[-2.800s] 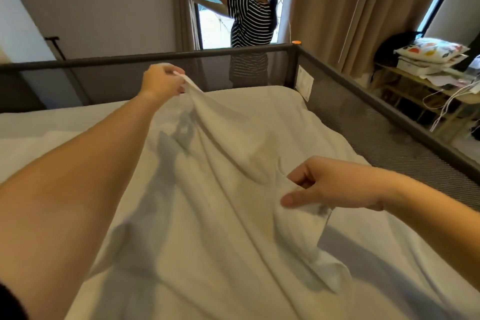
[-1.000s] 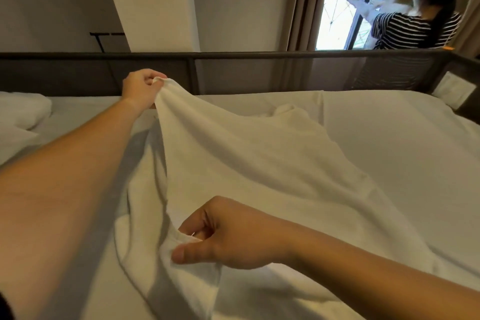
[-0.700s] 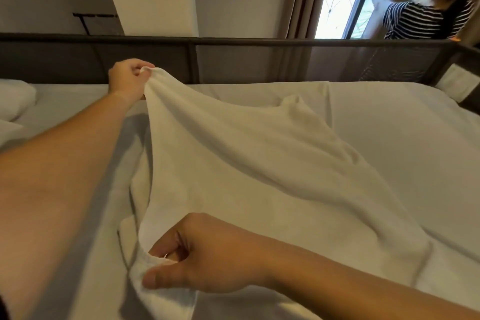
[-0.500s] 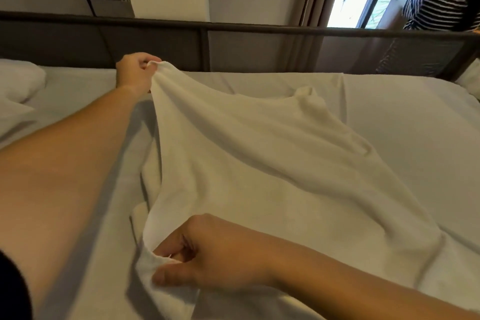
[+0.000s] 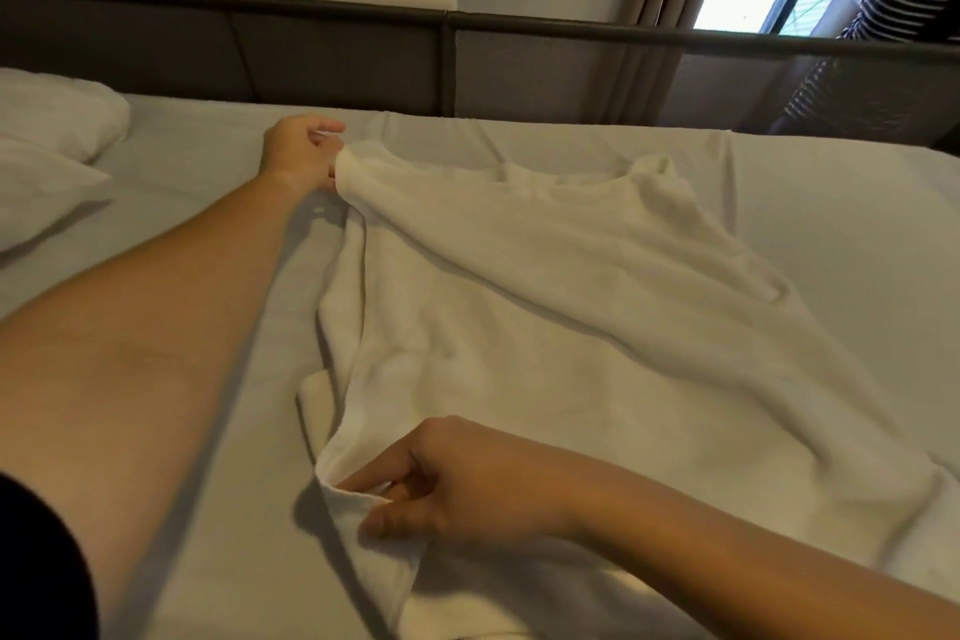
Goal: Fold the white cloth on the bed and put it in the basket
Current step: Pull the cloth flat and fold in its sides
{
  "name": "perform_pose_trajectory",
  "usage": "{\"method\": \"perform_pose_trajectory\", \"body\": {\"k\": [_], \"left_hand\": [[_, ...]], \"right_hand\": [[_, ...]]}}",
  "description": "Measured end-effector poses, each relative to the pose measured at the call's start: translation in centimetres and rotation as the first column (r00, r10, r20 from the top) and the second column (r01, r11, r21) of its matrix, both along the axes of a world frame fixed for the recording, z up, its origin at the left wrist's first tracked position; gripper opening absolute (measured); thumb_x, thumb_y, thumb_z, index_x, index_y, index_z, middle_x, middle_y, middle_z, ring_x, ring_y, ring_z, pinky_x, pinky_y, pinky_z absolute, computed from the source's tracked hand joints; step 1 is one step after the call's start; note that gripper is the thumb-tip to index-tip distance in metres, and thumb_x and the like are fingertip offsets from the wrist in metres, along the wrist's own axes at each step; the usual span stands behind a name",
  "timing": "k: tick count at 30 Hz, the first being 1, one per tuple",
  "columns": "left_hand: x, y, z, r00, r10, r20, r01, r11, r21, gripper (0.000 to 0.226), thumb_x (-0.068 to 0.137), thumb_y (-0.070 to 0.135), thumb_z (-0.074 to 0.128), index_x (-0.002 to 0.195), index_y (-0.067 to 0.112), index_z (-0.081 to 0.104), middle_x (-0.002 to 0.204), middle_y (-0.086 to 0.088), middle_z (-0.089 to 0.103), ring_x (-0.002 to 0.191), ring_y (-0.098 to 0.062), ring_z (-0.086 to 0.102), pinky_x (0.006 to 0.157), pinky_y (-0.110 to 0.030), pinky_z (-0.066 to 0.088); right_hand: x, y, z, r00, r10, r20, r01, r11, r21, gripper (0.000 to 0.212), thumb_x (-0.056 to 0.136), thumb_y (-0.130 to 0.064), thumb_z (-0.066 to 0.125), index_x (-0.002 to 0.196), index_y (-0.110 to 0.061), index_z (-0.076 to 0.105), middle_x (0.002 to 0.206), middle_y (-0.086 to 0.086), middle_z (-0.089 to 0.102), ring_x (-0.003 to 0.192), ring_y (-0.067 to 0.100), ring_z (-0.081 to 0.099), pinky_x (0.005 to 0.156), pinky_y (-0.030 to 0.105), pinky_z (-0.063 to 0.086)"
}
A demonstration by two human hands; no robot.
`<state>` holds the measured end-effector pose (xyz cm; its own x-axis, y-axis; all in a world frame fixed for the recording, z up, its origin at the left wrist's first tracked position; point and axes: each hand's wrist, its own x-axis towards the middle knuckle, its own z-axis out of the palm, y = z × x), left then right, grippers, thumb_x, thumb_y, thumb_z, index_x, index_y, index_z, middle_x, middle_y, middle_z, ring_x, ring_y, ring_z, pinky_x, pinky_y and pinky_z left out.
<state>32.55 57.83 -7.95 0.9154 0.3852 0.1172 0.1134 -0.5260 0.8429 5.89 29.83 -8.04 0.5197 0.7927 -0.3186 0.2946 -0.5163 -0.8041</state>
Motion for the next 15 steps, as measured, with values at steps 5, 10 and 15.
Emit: {"method": "perform_pose_trajectory", "body": {"k": [5, 10, 15], "left_hand": [[-2.5, -0.3, 0.1, 0.998, -0.026, -0.058, 0.03, 0.997, 0.064, 0.027, 0.107, 0.015, 0.06, 0.129, 0.024, 0.072, 0.12, -0.005, 0.07, 0.09, -0.027, 0.075, 0.062, -0.027, 0.058], [-5.5, -1.5, 0.9, 0.995, -0.06, -0.075, 0.066, 0.994, 0.081, 0.024, 0.106, 0.024, 0.062, 0.128, 0.025, 0.072, 0.126, -0.004, 0.068, 0.103, -0.028, 0.07, 0.072, -0.031, 0.059], [-10.2, -4.6, 2.9, 0.989, -0.151, -0.001, 0.149, 0.976, 0.158, 0.026, 0.105, 0.026, 0.063, 0.127, 0.023, 0.075, 0.131, -0.005, 0.069, 0.113, -0.023, 0.064, 0.102, -0.044, 0.057]], "right_hand": [[-0.3, 0.1, 0.0, 0.997, 0.001, -0.083, -0.004, 0.999, -0.033, 0.047, 0.103, -0.025, 0.069, 0.149, -0.019, 0.062, 0.127, -0.001, 0.078, 0.12, 0.007, 0.071, 0.116, 0.03, 0.048], [-0.8, -1.8, 2.2, 0.999, -0.038, 0.026, 0.038, 0.999, -0.003, 0.043, 0.103, -0.029, 0.069, 0.145, -0.019, 0.066, 0.131, 0.0, 0.076, 0.117, 0.009, 0.072, 0.111, 0.026, 0.051], [-1.3, -6.9, 5.3, 0.976, -0.094, 0.197, 0.1, 0.995, -0.019, 0.034, 0.105, -0.024, 0.065, 0.139, -0.024, 0.071, 0.13, -0.007, 0.077, 0.114, 0.002, 0.072, 0.105, 0.02, 0.054]]}}
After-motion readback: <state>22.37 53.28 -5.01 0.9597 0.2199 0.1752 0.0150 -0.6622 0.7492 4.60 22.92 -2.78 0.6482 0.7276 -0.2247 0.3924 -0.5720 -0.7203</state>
